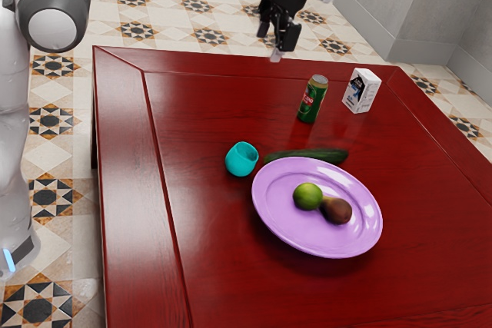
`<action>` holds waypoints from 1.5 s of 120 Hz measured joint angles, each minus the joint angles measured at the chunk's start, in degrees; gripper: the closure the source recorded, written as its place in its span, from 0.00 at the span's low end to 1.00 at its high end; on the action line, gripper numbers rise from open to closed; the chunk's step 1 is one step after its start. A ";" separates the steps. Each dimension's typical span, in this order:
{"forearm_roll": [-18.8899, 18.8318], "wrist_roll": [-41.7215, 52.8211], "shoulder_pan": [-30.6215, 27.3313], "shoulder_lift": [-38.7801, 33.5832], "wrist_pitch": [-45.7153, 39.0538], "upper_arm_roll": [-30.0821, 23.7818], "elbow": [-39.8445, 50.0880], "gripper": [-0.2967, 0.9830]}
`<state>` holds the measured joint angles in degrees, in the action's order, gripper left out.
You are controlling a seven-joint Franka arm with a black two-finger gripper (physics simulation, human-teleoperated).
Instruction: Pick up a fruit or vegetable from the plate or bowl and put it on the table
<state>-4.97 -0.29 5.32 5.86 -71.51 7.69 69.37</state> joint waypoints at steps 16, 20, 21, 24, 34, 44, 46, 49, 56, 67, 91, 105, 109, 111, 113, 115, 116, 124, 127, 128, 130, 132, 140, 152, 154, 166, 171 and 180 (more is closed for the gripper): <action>-0.03 -0.04 -0.02 0.01 -1.91 -0.02 0.00 0.23; -0.02 -0.04 -0.01 0.02 -2.22 0.00 0.00 0.23; -0.02 -0.04 -0.01 0.01 -2.30 0.00 0.00 0.23; 0.00 0.01 -0.01 -0.01 -2.50 0.01 -0.06 0.23; -0.68 0.22 0.12 -2.15 -2.70 -0.72 -5.41 0.23; -1.29 0.37 -2.54 -4.52 -2.89 -6.36 -11.19 0.23; -1.44 0.40 -3.10 -4.83 -2.90 -7.75 -11.52 0.23; -1.75 0.44 -3.79 -4.96 -2.92 -9.76 -11.76 0.23; -2.33 0.50 -3.14 -3.71 -3.03 -12.35 -11.99 0.23; -3.07 0.59 1.29 1.98 -3.79 -13.45 -12.03 0.23; -3.62 0.78 3.65 7.65 -6.49 -13.69 -10.51 0.23; -2.14 0.84 4.37 10.78 -9.08 -13.68 -8.54 0.23; -1.82 0.85 4.35 11.85 -9.87 -13.68 -7.69 0.23; -1.64 0.86 4.26 12.19 -10.24 -13.67 -7.19 0.23; -1.41 0.87 4.14 12.42 -10.66 -13.65 -6.42 0.23; -1.20 0.88 4.02 12.61 -11.10 -13.59 -5.58 0.23; -1.11 0.88 3.98 12.69 -11.34 -13.55 -5.14 0.23; -0.47 0.91 3.83 12.97 -13.57 -13.38 -1.12 0.23; -0.05 0.92 3.78 13.01 -14.43 -13.35 0.16 0.23; 0.12 0.93 3.77 13.02 -14.72 -13.35 0.60 0.23; 0.45 0.94 3.77 13.02 -15.38 -13.34 1.61 0.23; 0.73 0.94 3.78 12.99 -16.05 -13.33 2.58 0.23; 1.56 0.97 3.81 12.76 -18.57 -13.32 5.67 0.23; 2.23 1.00 3.77 12.29 -21.76 -13.31 9.08 0.23; 2.30 1.01 3.76 12.18 -22.21 -13.29 9.63 0.23; 2.54 1.04 3.78 11.73 -24.81 -13.29 12.57 0.23; 2.60 1.05 3.80 11.69 -25.82 -13.32 13.27 0.23; 2.85 1.06 3.81 11.68 -27.21 -13.47 14.14 0.23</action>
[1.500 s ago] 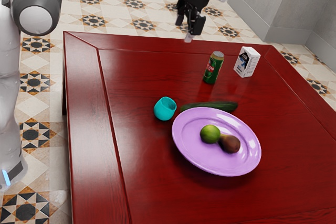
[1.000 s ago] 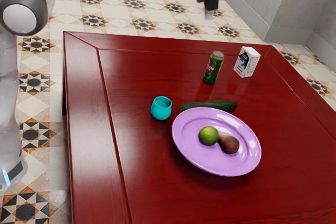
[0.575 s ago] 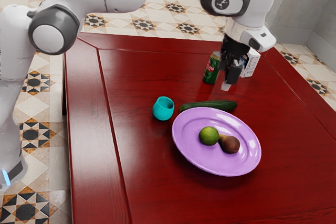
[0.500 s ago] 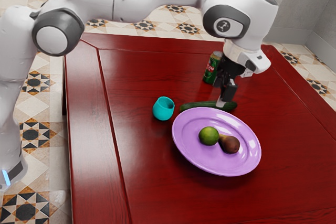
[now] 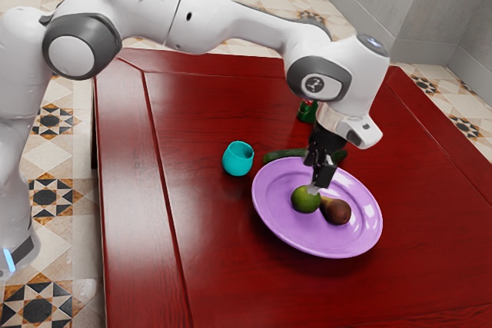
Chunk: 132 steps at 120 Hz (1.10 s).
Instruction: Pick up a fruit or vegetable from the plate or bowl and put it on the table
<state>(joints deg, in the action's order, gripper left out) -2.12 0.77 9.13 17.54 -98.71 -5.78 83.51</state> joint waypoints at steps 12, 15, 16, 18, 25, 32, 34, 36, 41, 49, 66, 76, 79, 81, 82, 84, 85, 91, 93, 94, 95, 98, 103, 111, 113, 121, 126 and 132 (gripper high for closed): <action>0.44 0.04 0.01 0.00 -1.43 -0.16 0.48 0.23; 0.51 0.06 0.01 -0.01 -1.70 -0.17 0.59 0.23; 0.53 0.06 0.01 -0.01 -1.78 -0.17 0.66 0.23; 0.56 0.07 0.01 -0.01 -1.94 -0.18 0.79 0.23; 0.65 0.10 0.01 -0.01 -2.48 -0.11 1.09 0.23; 0.71 0.13 0.01 -0.01 -3.20 -0.11 1.24 0.23; 0.72 0.14 0.01 -0.01 -3.39 -0.10 1.27 0.23; 0.73 0.14 0.01 -0.01 -3.55 -0.10 1.28 0.23; 0.75 0.15 0.01 -0.01 -3.98 -0.10 1.32 0.23; 0.77 0.15 0.01 -0.01 -4.60 -0.10 1.88 0.23; 0.93 0.18 0.01 -0.05 -5.64 0.05 3.06 0.23; 1.06 0.22 0.01 -0.04 -6.12 0.29 3.54 0.23; 1.09 0.23 0.00 -0.05 -6.24 0.34 3.74 0.23; 1.10 0.24 0.00 -0.04 -6.33 0.36 3.85 0.23; 1.10 0.24 0.00 -0.03 -6.37 0.37 3.89 0.23; 1.11 0.24 0.00 -0.02 -6.45 0.38 3.96 0.23; 1.12 0.25 0.00 -0.02 -6.49 0.39 3.99 0.23; 1.15 0.25 0.00 0.07 -6.72 0.41 4.09 0.23; 1.17 0.25 0.00 0.13 -6.79 0.40 4.13 0.23; 1.17 0.25 0.00 0.16 -6.82 0.39 4.14 0.23; 1.17 0.25 0.00 0.20 -6.85 0.38 4.16 0.23; 1.19 0.25 0.02 0.31 -6.94 0.37 4.18 0.23; 1.20 0.25 0.06 0.47 -7.28 0.30 4.51 0.23; 1.22 0.26 0.15 0.78 -7.86 0.26 4.92 0.23; 1.22 0.26 0.19 0.89 -8.00 0.26 4.97 0.23; 1.23 0.26 0.42 1.33 -8.49 0.25 5.07 0.23; 1.26 0.26 0.52 1.58 -8.77 0.25 5.09 0.23; 1.37 0.24 0.59 1.81 -9.05 0.25 5.10 0.23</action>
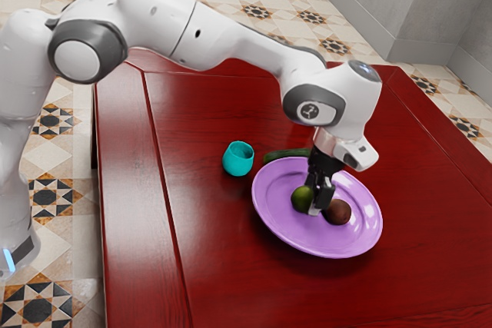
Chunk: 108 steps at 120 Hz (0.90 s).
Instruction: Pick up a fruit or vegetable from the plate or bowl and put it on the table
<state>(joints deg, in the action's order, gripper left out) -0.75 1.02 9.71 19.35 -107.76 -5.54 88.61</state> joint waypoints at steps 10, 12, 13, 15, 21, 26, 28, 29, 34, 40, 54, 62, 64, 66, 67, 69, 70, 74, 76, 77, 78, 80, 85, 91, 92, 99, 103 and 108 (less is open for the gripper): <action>0.11 -0.02 0.09 0.37 -0.35 0.00 -0.06 0.23; 0.12 -0.02 0.10 0.44 -0.40 0.00 -0.07 0.23; 0.13 -0.02 0.11 0.47 -0.43 0.00 -0.07 0.23; 0.14 -0.03 0.11 0.52 -0.48 0.00 -0.07 0.23; 0.17 -0.04 0.12 0.70 -0.71 0.00 -0.05 0.23; 0.18 -0.04 0.12 0.92 -0.90 0.00 -0.03 0.23; 0.19 -0.05 0.12 0.96 -0.97 0.00 -0.04 0.24; 0.19 -0.05 0.12 0.98 -1.00 0.00 -0.03 0.24; 0.20 -0.05 0.12 1.08 -1.14 0.00 -0.02 0.24; 0.20 -0.06 0.12 1.14 -1.27 0.00 0.00 0.24; 0.21 -0.06 0.07 1.52 -1.48 0.00 0.00 0.25; 0.24 -0.06 0.04 1.92 -1.58 0.00 0.01 0.25; 0.25 -0.06 0.04 2.00 -1.61 0.00 0.01 0.26; 0.25 -0.07 0.02 2.06 -1.63 0.00 0.05 0.26; 0.26 -0.07 0.01 2.08 -1.65 0.00 0.10 0.27; 0.26 -0.07 -0.01 2.12 -1.68 0.00 0.18 0.27; 0.27 -0.07 -0.01 2.14 -1.70 0.00 0.22 0.28; 0.27 -0.08 -0.03 2.18 -1.77 0.00 0.32 0.29; 0.28 -0.08 -0.04 2.19 -1.80 0.00 0.36 0.30; 0.28 -0.08 -0.04 2.20 -1.82 0.00 0.37 0.31; 0.28 -0.08 -0.04 2.21 -1.83 0.00 0.38 0.31; 0.28 -0.08 -0.04 2.26 -1.86 0.00 0.41 0.31; 0.29 -0.09 -0.09 2.34 -1.92 0.00 0.49 0.35; 0.29 -0.10 -0.12 2.38 -1.98 0.00 0.62 0.42; 0.29 -0.10 -0.12 2.38 -1.98 0.00 0.63 0.43; 0.20 -0.15 -0.13 2.39 -2.05 -0.01 0.69 0.49; 0.12 -0.20 -0.14 2.38 -2.09 -0.01 0.71 0.51; -0.01 -0.27 -0.13 2.04 -2.10 -0.01 0.72 0.53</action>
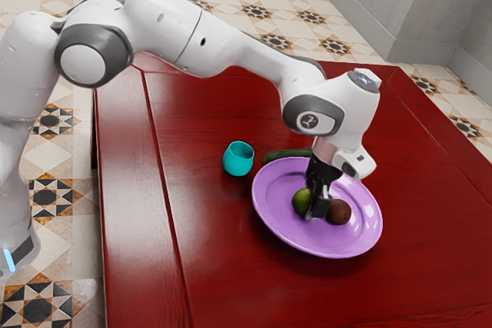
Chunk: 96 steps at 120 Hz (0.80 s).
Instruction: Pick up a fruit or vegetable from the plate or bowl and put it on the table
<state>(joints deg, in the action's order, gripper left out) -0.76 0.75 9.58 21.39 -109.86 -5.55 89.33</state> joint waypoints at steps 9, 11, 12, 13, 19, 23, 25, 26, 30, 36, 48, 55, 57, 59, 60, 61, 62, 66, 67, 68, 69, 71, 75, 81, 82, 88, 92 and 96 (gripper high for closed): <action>-0.21 -0.13 0.07 -2.34 0.16 -0.16 0.42 0.55; -0.25 -0.16 0.11 -3.06 0.22 -0.21 0.63 0.55; -0.27 -0.17 0.12 -3.43 0.27 -0.25 0.72 0.55; -0.28 -0.18 0.12 -3.81 0.33 -0.32 0.79 0.55; -0.36 -0.24 0.13 -5.92 0.67 -1.33 1.05 0.55; -0.39 -0.26 0.09 -7.38 0.84 -2.50 1.54 0.55; -0.40 -0.27 0.12 -8.18 0.91 -3.11 1.96 0.55; -0.41 -0.28 0.14 -8.59 0.94 -3.42 2.20 0.55; -0.43 -0.30 0.23 -10.12 1.06 -4.65 3.25 0.54; -0.44 -0.34 0.41 -11.65 1.21 -5.99 4.27 0.55; -0.47 -0.40 0.38 -13.75 1.40 -7.86 5.80 0.55; -0.47 -0.45 0.11 -15.00 1.43 -9.06 6.89 0.55; -0.47 -0.46 0.08 -15.35 1.43 -9.43 7.22 0.55; -0.47 -0.47 0.08 -15.69 1.42 -9.76 7.58 0.55; -0.47 -0.48 0.10 -15.87 1.42 -9.92 7.78 0.55; -0.47 -0.49 -0.01 -16.10 1.41 -10.22 8.04 0.55; -0.48 -0.49 -0.07 -16.29 1.41 -10.47 8.26 0.55; -0.48 -0.52 -0.22 -17.32 1.38 -11.50 9.20 0.55; -0.48 -0.53 -0.29 -17.59 1.37 -11.82 9.44 0.55; -0.48 -0.53 -0.34 -17.85 1.36 -12.11 9.67 0.55; -0.48 -0.54 -0.37 -18.11 1.36 -12.40 9.91 0.55; -0.48 -0.55 -0.35 -18.61 1.34 -12.91 10.38 0.55; -0.48 -0.57 -0.24 -19.51 1.32 -13.89 11.13 0.55; -0.48 -0.61 0.00 -20.82 1.30 -15.32 12.15 0.55; -0.47 -0.62 0.09 -20.96 1.29 -15.53 12.26 0.55; -0.45 -0.66 1.27 -21.76 1.28 -16.12 13.14 0.55; -0.43 -0.69 2.54 -22.11 1.26 -16.09 13.56 0.55; -0.43 -0.72 3.71 -22.30 1.26 -16.17 13.78 0.55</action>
<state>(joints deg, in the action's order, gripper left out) -1.18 0.03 13.29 -0.92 -108.60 -21.73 103.11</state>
